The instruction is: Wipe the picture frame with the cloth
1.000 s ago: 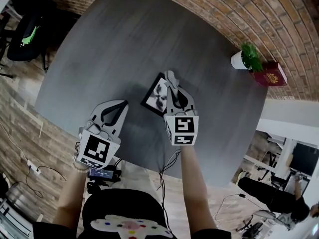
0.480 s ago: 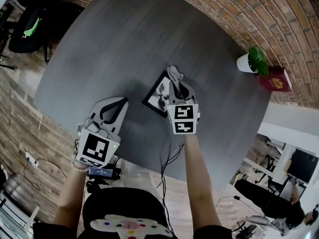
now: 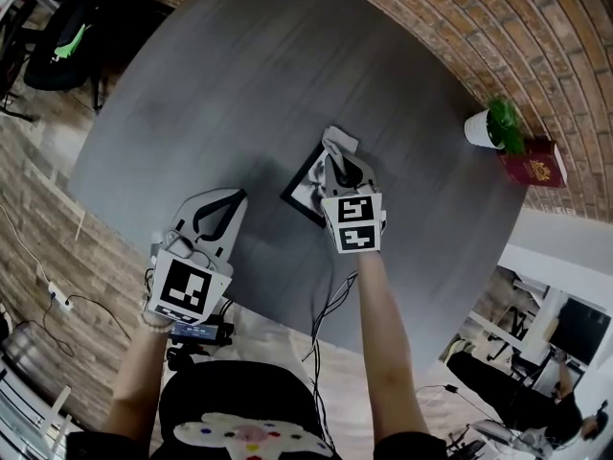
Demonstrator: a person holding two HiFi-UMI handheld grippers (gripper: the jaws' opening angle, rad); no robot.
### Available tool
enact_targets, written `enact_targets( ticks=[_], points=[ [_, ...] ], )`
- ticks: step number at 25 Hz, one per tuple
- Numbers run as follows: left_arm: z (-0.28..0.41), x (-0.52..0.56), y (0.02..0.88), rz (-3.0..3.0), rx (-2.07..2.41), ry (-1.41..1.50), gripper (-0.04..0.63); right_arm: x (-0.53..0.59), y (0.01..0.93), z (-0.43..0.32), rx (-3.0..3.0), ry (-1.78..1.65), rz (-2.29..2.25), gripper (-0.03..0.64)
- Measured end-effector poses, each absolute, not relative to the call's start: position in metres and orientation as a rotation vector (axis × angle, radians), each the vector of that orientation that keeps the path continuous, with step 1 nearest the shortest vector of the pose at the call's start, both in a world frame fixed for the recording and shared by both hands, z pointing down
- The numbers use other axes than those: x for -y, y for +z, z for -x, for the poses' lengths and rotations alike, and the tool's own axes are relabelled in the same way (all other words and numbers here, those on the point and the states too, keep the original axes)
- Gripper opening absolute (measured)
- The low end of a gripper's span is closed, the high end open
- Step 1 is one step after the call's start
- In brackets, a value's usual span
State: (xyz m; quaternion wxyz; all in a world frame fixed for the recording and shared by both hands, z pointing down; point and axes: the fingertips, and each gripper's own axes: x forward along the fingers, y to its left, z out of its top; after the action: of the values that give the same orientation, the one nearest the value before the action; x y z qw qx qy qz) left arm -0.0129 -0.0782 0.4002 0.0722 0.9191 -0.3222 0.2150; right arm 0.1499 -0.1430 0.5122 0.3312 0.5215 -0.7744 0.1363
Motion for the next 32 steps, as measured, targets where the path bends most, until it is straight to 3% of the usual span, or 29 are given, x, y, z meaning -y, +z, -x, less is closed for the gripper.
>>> enact_targets(
  ticks=[32],
  points=[
    [0.015,0.076,0.398,-2.779,0.972,0.655,0.009,0.077,0.522,-0.079,2.166,0.265,-1.001,0.025]
  ],
)
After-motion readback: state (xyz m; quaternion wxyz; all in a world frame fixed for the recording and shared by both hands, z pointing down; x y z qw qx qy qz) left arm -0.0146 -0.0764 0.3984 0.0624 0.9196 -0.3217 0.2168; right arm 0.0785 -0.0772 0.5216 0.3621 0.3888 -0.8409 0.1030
